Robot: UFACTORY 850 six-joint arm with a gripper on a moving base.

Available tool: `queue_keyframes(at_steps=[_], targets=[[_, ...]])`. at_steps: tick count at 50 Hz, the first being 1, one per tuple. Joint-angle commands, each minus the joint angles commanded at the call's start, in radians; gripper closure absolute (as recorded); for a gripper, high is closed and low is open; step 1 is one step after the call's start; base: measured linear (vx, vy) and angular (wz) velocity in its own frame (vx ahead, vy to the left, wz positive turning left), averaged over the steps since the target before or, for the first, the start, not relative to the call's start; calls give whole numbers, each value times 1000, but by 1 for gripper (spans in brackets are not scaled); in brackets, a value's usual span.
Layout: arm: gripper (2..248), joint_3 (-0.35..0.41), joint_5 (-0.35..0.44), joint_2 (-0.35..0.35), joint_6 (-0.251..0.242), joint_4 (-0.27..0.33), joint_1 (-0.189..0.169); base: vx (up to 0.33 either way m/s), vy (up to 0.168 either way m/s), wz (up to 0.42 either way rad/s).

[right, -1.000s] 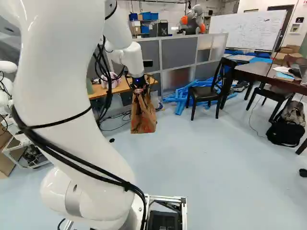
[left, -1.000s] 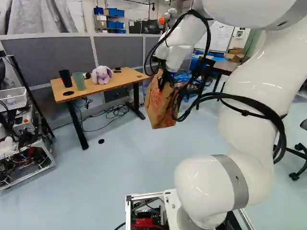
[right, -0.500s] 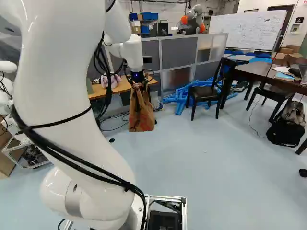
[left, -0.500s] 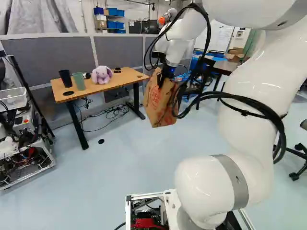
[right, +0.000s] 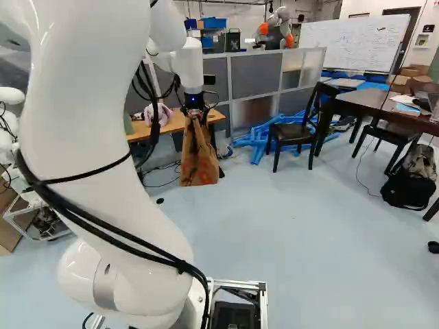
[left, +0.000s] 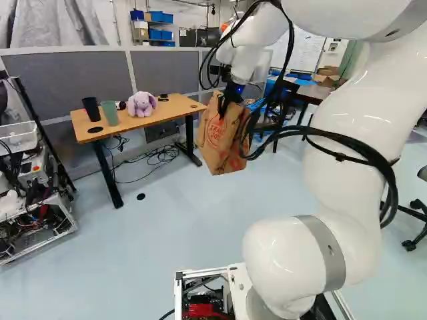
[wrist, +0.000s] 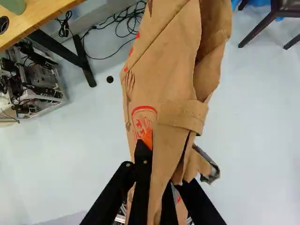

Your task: Pick up the bag on the ground and place it on the table

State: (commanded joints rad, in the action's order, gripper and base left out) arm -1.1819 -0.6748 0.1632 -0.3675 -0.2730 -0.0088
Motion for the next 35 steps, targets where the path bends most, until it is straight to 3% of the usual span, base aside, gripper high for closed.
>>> queue_keyframes(at_steps=[13,35], targets=[[229,-31,-58,-6,0,0,0,0,0,0],[229,-43,-66,-53,0,0,0,0,0,0]])
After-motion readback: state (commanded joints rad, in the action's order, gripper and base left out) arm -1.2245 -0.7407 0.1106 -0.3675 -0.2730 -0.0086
